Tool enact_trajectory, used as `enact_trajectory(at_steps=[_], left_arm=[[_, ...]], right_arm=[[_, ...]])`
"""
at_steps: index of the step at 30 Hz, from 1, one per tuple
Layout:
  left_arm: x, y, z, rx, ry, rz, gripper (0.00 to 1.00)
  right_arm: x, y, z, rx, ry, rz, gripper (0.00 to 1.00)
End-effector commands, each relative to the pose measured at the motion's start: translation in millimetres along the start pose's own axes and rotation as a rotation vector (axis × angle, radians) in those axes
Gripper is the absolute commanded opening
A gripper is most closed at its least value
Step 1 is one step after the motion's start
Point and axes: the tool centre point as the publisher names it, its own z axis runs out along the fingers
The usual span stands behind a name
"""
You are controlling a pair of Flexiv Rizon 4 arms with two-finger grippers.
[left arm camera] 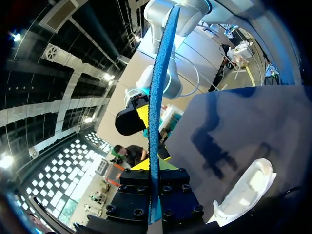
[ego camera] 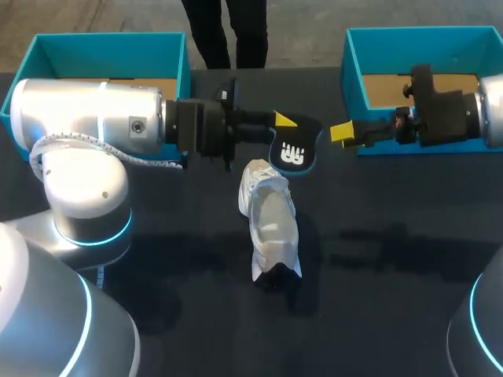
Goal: Take the shoe out of the shoebox, open the shoe tongue, remove and reinsert the insole, then place the shoe into the shoebox
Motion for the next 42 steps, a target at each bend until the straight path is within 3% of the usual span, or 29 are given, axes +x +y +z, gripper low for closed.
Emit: enact_trajectory(at_steps=[1, 16, 21, 26, 34, 42], left_arm=[[0.3, -0.6, -0.3, -0.002, 0.001, 0.000, 0.00], [0.3, -0.6, -0.3, -0.002, 0.001, 0.000, 0.00], [17.3, -1.5, -2.1, 0.019, -0.030, -0.129, 0.00], [27.1, -7.5, -0.2, 0.069, -0.095, -0.239, 0.00], [47.9, -9.3, -4.6, 0.150, -0.139, -0.317, 0.00], [74.5, -8.5, -6.4, 0.240, -0.134, -0.367, 0.00]], right_arm=[[0.8, -0.3, 0.6, 0.003, -0.005, 0.002, 1.00], [0.8, -0.3, 0.6, 0.003, -0.005, 0.002, 1.00], [-11.9, -12.5, -15.2, -0.050, -0.001, -0.128, 1.00], [-25.3, -25.4, -28.1, -0.047, -0.030, -0.290, 1.00], [-49.1, -56.3, -26.5, 0.040, -0.117, -0.503, 1.00], [-68.8, -92.6, -16.3, 0.077, -0.146, -0.557, 1.00]])
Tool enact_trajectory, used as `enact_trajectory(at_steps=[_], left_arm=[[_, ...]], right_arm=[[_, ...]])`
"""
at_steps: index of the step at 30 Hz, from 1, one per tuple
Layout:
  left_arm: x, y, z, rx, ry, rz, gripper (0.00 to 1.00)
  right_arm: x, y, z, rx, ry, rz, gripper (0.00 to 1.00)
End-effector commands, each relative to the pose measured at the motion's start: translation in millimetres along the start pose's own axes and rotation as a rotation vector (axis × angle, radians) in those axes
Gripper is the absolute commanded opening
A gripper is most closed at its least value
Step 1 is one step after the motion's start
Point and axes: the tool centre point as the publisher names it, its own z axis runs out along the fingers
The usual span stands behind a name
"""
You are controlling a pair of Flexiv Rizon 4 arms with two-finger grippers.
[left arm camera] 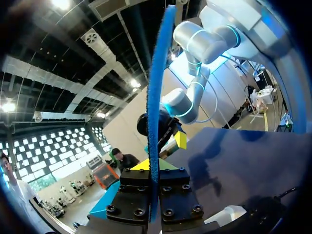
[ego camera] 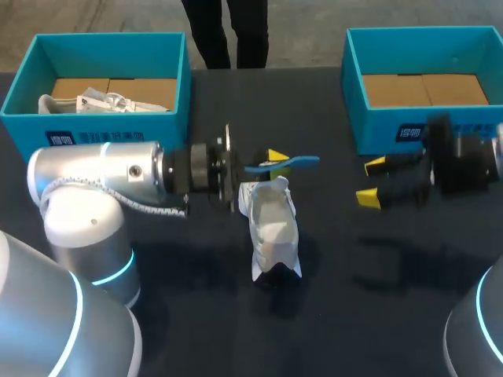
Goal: Take the shoe out of the shoebox, open the shoe tongue, remove and reinsert the insole, then place the shoe into the shoebox
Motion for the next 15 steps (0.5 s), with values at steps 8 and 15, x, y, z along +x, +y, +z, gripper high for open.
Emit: enact_trajectory(at_steps=[8, 15], left_arm=[[29.6, 17.6, -8.7, 0.044, 0.017, -0.019, 0.00], [42.9, 23.3, -16.8, 0.037, 0.035, -0.054, 0.00]], right_arm=[[5.6, -43.0, 20.3, 0.064, -0.020, -0.020, 1.00], [5.6, -43.0, 20.3, 0.064, -0.020, -0.020, 1.00]])
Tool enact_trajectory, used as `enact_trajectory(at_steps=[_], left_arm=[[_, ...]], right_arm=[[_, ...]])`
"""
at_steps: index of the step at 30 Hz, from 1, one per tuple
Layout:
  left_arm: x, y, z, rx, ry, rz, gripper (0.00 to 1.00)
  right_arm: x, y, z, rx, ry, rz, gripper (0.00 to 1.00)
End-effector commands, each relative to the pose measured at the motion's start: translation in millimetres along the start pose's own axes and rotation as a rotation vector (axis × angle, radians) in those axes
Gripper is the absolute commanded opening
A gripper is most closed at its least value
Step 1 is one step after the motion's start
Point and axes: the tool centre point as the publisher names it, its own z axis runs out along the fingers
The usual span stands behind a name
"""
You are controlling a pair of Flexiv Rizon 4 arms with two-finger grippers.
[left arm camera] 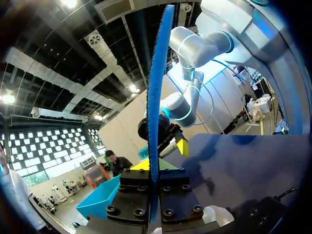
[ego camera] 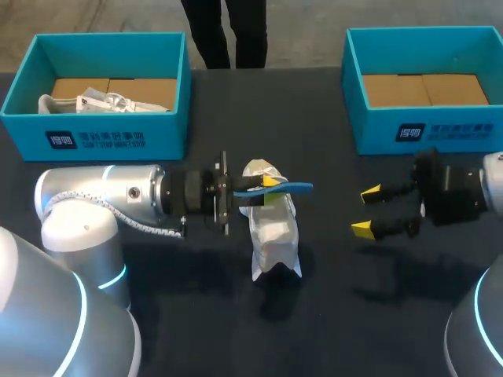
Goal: Take the shoe out of the shoebox, open the shoe tongue, remove and reinsert the insole, then place the shoe into the shoebox
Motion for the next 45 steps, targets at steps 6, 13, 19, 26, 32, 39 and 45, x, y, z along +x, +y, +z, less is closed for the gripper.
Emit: enact_trajectory(at_steps=[6, 13, 19, 26, 32, 39, 45], left_arm=[[16.5, 7.1, -12.7, -0.007, 0.011, -0.035, 0.00], [27.4, 16.6, -17.3, -0.016, 0.021, -0.065, 0.00], [33.3, 27.3, -16.6, -0.024, 0.031, -0.075, 0.00], [32.8, 31.0, -14.1, -0.028, 0.037, -0.075, 0.00], [36.1, 31.4, -18.6, -0.053, 0.038, -0.102, 0.00], [42.3, 35.9, -24.3, -0.078, 0.034, -0.117, 0.00], [48.3, 40.6, -24.6, -0.097, 0.043, -0.129, 0.00]], right_arm=[[-1.5, 2.0, 1.2, 0.006, 0.001, 0.001, 1.00], [-9.1, -4.1, 20.5, 0.194, -0.119, -0.119, 1.00], [-9.7, -4.8, 42.8, 0.328, -0.127, -0.194, 1.00], [-8.6, -6.6, 56.3, 0.340, -0.106, -0.209, 1.00], [-10.4, -14.2, 59.4, 0.335, -0.095, -0.204, 1.00], [-11.0, -16.7, 62.1, 0.347, -0.090, -0.220, 1.00], [-12.9, -16.4, 63.6, 0.347, -0.082, -0.222, 1.00]])
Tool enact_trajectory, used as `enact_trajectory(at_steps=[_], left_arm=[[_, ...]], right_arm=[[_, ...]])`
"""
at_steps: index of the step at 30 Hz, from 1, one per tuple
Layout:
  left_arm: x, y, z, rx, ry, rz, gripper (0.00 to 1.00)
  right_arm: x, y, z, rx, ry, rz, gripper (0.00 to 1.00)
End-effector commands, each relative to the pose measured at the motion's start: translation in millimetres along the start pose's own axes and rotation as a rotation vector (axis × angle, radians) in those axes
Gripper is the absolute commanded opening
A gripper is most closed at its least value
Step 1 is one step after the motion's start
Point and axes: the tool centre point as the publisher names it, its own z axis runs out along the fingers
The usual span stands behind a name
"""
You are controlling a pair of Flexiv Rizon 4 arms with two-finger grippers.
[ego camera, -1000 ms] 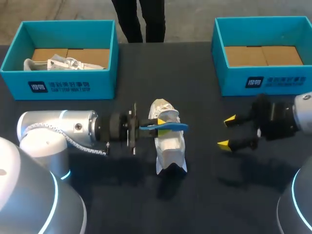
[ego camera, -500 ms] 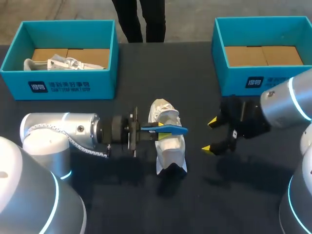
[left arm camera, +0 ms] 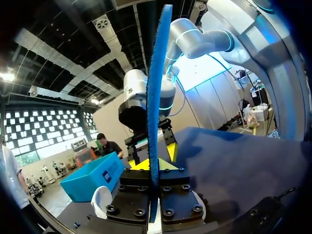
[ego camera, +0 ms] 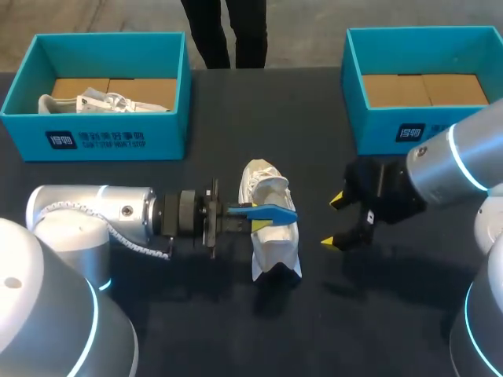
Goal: Take the shoe out of the shoebox, open the shoe tongue, remove and reinsert the insole, then place the shoe into the shoebox
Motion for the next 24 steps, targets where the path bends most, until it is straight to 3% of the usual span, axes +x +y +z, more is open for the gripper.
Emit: enact_trajectory(at_steps=[1, 24], left_arm=[[4.5, 0.4, 0.6, -0.008, -0.002, 0.002, 0.00], [6.1, 27.4, -1.0, -0.063, -0.011, 0.013, 0.00]], right_arm=[[-2.1, 1.5, 4.2, 0.003, 0.003, 0.000, 1.00], [-1.0, -5.9, 9.1, 0.005, 0.019, -0.001, 1.00]])
